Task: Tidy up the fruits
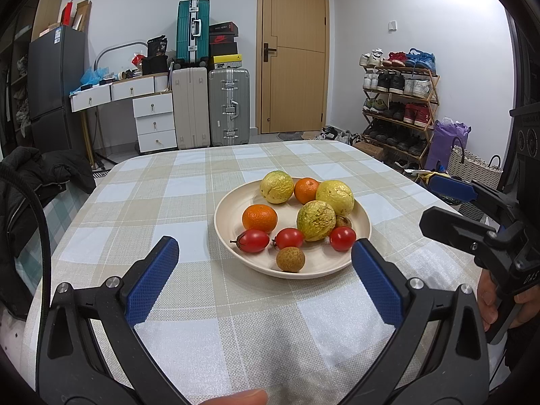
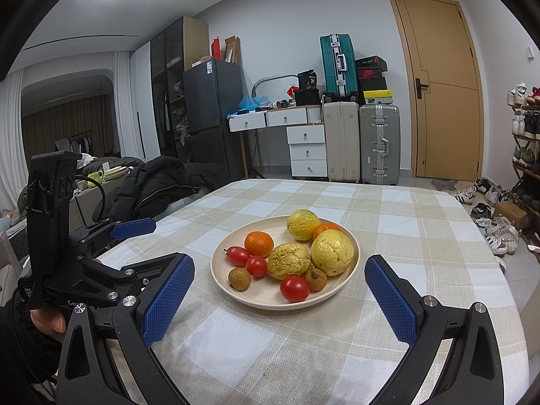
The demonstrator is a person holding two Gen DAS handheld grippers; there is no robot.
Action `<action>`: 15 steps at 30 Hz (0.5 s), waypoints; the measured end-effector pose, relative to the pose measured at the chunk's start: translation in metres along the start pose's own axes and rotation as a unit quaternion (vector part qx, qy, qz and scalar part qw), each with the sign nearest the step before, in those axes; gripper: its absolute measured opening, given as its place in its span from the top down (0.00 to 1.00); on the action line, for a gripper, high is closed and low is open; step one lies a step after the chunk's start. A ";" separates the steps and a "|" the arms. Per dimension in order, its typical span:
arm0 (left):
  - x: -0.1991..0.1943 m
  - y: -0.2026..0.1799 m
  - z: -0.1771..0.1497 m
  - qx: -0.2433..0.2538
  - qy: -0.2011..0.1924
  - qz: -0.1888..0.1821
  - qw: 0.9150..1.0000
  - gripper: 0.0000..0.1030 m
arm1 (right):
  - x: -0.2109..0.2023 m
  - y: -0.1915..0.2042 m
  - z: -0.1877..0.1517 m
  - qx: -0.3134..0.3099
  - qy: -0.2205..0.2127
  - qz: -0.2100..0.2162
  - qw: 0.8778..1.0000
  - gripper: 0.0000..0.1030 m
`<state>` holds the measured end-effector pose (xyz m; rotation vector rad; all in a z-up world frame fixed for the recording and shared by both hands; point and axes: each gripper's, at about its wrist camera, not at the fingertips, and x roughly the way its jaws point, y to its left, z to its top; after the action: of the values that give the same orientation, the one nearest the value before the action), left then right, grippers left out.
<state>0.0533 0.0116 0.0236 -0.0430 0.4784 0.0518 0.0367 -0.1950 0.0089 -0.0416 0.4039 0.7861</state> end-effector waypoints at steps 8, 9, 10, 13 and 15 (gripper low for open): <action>0.000 0.000 0.000 0.000 0.000 0.000 1.000 0.01 | 0.000 0.000 0.000 -0.001 0.000 0.000 1.000 0.00; 0.000 0.000 0.000 0.000 0.000 0.000 1.000 0.01 | 0.000 0.000 0.000 0.000 0.000 0.000 1.000 0.00; 0.000 0.000 0.000 0.000 0.000 0.000 1.000 0.01 | 0.000 0.000 0.000 0.000 0.000 0.000 1.000 0.00; 0.000 0.000 0.000 0.001 0.000 0.000 1.000 0.01 | 0.000 0.000 0.000 0.000 0.000 0.000 1.000 0.00; 0.000 -0.001 0.000 0.001 -0.001 0.000 1.000 0.01 | 0.000 0.000 0.000 0.000 0.000 0.000 1.000 0.00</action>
<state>0.0533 0.0109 0.0237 -0.0412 0.4773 0.0504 0.0366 -0.1949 0.0090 -0.0426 0.4039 0.7861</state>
